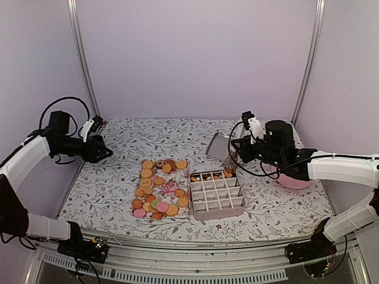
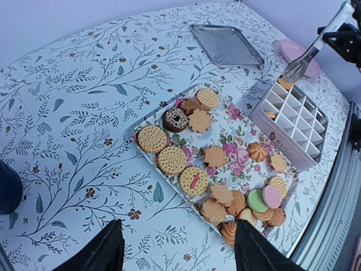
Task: Pack the cookies
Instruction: Adjust the fake cookies in the empty pocket of the box.
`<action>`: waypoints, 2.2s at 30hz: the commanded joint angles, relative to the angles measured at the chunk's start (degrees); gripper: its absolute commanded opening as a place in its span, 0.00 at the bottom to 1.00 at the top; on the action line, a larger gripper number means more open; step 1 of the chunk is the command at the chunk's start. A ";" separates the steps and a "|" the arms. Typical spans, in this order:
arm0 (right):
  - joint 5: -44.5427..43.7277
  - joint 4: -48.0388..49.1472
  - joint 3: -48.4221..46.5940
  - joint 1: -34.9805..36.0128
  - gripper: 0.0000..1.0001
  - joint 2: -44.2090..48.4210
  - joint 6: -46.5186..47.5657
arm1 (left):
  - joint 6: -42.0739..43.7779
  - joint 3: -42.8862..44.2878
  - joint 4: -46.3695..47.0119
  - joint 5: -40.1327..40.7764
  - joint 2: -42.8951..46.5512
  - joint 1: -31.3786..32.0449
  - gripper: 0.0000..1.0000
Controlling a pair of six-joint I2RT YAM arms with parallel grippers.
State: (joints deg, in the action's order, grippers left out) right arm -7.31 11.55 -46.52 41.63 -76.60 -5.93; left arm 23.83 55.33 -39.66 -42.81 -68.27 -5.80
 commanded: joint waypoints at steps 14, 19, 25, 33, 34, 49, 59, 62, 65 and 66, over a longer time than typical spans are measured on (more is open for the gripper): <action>-6.67 -1.64 -2.91 0.65 0.28 -0.98 5.11 | -0.24 1.18 0.90 -0.35 -0.81 -0.35 0.68; -6.90 -0.84 -4.35 0.69 0.28 -2.20 7.47 | -0.21 1.35 0.90 -0.22 -0.69 -0.28 0.68; -1.86 -0.40 -5.39 1.80 0.28 -3.86 8.02 | -0.21 1.42 0.90 -0.08 -0.38 -0.27 0.67; 0.05 0.51 -2.60 5.12 0.30 -2.51 6.23 | -0.18 1.36 0.92 -0.33 -0.81 -0.26 0.67; 0.17 0.71 -2.27 5.12 0.30 -2.16 4.75 | -0.18 1.36 0.90 -0.35 -0.81 -0.26 0.68; 3.13 0.28 -4.90 2.58 0.38 -2.10 3.93 | -0.02 0.92 0.92 -0.17 -0.36 -0.26 0.67; 0.05 0.15 -2.74 2.16 0.33 -5.82 2.80 | 0.53 0.52 0.90 0.27 -0.01 -0.27 0.68; -1.46 -0.24 -2.27 2.20 0.32 -5.50 3.33 | 0.38 0.72 0.90 0.03 -0.35 -0.32 0.68; -1.53 -0.01 -2.37 2.15 0.32 -3.76 3.69 | 0.19 0.74 0.90 -0.21 -0.53 -0.27 0.68; -1.34 0.00 -2.78 2.24 0.32 -3.19 3.90 | 0.12 0.74 0.90 -0.14 -0.55 -0.26 0.67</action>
State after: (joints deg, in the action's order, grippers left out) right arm -8.23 11.14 -49.52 43.83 -81.47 -1.54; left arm 23.83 55.35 -39.66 -42.76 -68.64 -5.80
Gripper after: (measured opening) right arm 0.322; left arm 0.675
